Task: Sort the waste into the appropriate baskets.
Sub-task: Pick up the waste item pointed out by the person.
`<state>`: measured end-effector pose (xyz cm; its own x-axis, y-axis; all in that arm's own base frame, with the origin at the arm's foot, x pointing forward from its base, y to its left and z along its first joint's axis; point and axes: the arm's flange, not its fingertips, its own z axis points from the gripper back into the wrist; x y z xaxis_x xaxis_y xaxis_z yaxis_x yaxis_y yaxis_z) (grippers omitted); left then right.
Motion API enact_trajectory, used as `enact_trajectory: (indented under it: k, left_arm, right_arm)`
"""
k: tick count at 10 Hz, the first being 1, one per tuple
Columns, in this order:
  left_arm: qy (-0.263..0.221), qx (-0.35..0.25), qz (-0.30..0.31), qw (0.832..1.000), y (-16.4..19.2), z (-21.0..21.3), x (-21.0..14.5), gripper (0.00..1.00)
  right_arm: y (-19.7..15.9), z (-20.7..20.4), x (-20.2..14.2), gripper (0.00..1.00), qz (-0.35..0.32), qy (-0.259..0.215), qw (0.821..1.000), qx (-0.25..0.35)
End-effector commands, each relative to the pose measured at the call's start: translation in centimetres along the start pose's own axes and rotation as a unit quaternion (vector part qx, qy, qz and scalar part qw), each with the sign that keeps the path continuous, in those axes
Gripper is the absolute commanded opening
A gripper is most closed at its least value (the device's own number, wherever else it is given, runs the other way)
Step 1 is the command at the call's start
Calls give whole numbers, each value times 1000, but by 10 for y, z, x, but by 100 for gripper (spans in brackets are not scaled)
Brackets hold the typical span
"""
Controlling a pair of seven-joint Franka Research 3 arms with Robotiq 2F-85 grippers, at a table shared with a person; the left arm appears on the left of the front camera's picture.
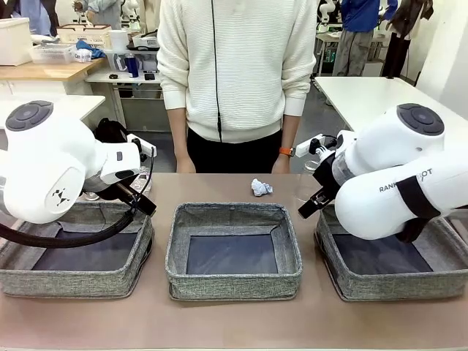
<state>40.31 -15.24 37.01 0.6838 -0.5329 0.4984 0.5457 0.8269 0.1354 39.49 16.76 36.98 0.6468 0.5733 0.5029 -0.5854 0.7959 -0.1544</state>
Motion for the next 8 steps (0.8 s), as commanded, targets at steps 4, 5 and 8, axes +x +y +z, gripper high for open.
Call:
enact_trajectory:
  k: [4,5,8]
  left_arm:
    - [-78,39,-7,996,3,213,-14,100]
    - [-91,48,-15,995,-10,238,-31,100]
    - [-97,44,-3,994,3,250,10,100]
  right_arm:
    - [7,181,-12,100,-9,-5,999,-38]
    - [19,209,-31,100,-30,11,998,-60]
    - [-6,169,11,100,-7,-11,999,-37]
